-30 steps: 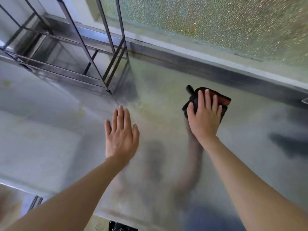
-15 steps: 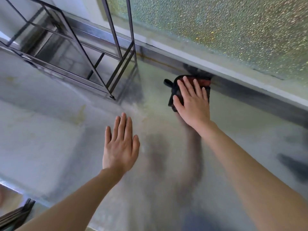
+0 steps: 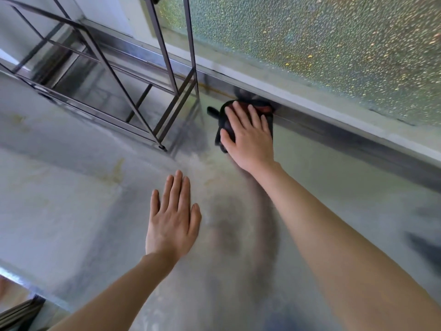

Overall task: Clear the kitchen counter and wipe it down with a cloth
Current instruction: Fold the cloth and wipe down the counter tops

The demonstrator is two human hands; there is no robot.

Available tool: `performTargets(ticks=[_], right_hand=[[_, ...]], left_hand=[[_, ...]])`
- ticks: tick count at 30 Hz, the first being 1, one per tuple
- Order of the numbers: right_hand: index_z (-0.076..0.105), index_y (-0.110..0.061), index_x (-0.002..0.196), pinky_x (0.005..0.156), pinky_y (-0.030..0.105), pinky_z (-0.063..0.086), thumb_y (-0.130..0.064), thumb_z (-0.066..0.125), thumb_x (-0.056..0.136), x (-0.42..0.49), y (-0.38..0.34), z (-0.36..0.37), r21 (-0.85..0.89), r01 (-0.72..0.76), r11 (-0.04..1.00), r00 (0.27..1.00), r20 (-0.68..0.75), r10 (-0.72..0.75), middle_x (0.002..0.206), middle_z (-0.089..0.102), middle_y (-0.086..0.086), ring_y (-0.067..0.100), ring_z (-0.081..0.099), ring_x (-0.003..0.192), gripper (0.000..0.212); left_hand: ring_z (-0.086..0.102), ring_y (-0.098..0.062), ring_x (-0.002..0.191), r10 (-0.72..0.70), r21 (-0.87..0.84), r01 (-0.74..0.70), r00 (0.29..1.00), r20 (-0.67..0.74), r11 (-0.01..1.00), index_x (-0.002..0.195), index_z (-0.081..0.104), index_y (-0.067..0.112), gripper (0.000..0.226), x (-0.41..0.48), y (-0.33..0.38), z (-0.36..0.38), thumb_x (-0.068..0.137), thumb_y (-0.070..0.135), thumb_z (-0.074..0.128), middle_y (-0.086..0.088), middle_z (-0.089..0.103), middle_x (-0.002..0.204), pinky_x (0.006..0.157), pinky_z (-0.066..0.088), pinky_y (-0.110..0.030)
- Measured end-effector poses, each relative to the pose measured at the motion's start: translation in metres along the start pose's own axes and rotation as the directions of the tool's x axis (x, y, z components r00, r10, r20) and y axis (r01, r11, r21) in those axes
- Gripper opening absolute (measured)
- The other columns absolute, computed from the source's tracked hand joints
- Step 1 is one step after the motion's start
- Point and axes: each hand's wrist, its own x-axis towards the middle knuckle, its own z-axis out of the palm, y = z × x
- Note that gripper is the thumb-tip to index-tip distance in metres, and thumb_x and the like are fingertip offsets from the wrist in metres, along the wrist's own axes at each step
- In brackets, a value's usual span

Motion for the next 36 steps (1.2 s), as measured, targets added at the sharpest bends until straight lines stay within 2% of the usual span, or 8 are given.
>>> performTargets(ticks=[3,9,15,22,29,32,34,36], right_hand=[[0.018,-0.026,0.148,0.115,0.045,0.005,-0.047,0.026,0.095,0.012,-0.028,0.003,0.035,-0.075,0.997,0.997,0.021,0.074,0.157,0.012,-0.004,0.027,0.008,0.144,0.057],[0.014,-0.031,0.148,0.116,0.041,0.004,-0.05,0.026,0.096,0.007,-0.024,-0.001,0.004,0.291,0.957,0.948,0.131,-0.289,0.157,0.009,-0.01,0.021,0.004,0.145,0.057],[0.02,-0.029,0.147,0.115,0.043,0.006,-0.049,0.026,0.095,-0.046,-0.009,0.005,0.009,-0.123,0.992,0.992,0.003,0.123,0.157,0.015,-0.006,0.026,0.011,0.144,0.056],[0.033,-0.029,0.143,0.11,0.045,0.027,-0.05,0.03,0.091,-0.12,-0.039,0.006,-0.074,0.369,0.926,0.926,0.109,-0.361,0.151,0.032,-0.008,0.025,0.029,0.139,0.056],[0.037,-0.019,0.143,0.11,0.055,0.019,-0.04,0.027,0.09,-0.127,-0.126,0.023,0.099,-0.267,0.959,0.963,0.006,0.268,0.151,0.032,0.003,0.036,0.025,0.139,0.058],[0.042,-0.024,0.139,0.106,0.054,0.031,-0.038,0.036,0.088,-0.153,-0.171,0.035,0.038,0.149,0.988,0.988,0.023,-0.15,0.147,0.04,-0.003,0.031,0.035,0.135,0.054],[0.04,-0.028,0.14,0.107,0.053,0.032,-0.04,0.037,0.089,-0.16,-0.179,0.041,-0.018,0.426,0.905,0.902,0.083,-0.423,0.148,0.038,-0.007,0.027,0.035,0.136,0.053],[0.039,-0.031,0.141,0.107,0.055,0.032,-0.043,0.035,0.089,-0.148,-0.18,0.045,-0.068,0.427,0.902,0.903,0.075,-0.422,0.149,0.036,-0.007,0.028,0.033,0.137,0.053]], left_hand=[[-0.006,-0.013,0.143,0.004,0.006,-0.004,1.0,-0.005,1.0,0.147,0.011,0.012,0.06,0.0,-0.001,0.0,0.094,0.039,0.014,-0.001,0.001,0.155,0.115,0.0,-0.041],[-0.01,-0.013,0.143,0.021,0.024,-0.021,1.0,-0.012,1.0,0.148,0.005,0.015,0.06,-0.001,-0.002,0.0,0.095,0.042,0.01,0.0,-0.004,0.155,0.114,-0.011,-0.035],[-0.008,-0.01,0.142,0.019,-0.056,-0.021,0.999,-0.043,0.998,0.148,0.013,0.014,0.062,0.0,-0.002,-0.003,0.093,0.041,0.012,0.0,0.003,0.156,0.114,-0.009,-0.034],[0.033,-0.024,0.134,-0.005,-0.249,-0.024,0.994,-0.113,0.968,0.136,0.038,0.006,0.046,-0.03,-0.034,-0.04,0.095,0.026,0.037,-0.011,0.035,0.147,0.11,0.022,-0.036],[0.032,-0.029,0.135,-0.254,-0.155,0.236,0.961,-0.113,0.959,0.134,0.042,0.006,0.057,-0.073,-0.159,-0.055,0.091,0.038,0.022,-0.014,0.035,0.147,0.109,0.023,-0.042],[0.026,-0.028,0.138,-0.249,-0.141,0.232,0.96,-0.126,0.963,0.136,0.04,0.005,0.061,-0.072,-0.193,-0.061,0.091,0.039,0.017,-0.014,0.034,0.148,0.111,0.023,-0.046],[0.024,-0.026,0.139,-0.233,-0.144,0.212,0.962,-0.142,0.967,0.138,0.038,0.005,0.062,-0.064,-0.212,-0.069,0.091,0.04,0.015,-0.013,0.033,0.148,0.112,0.022,-0.047],[0.024,-0.026,0.139,-0.222,-0.148,0.201,0.965,-0.141,0.968,0.138,0.037,0.005,0.064,-0.056,-0.233,-0.076,0.091,0.042,0.015,-0.013,0.032,0.149,0.113,0.021,-0.046]])
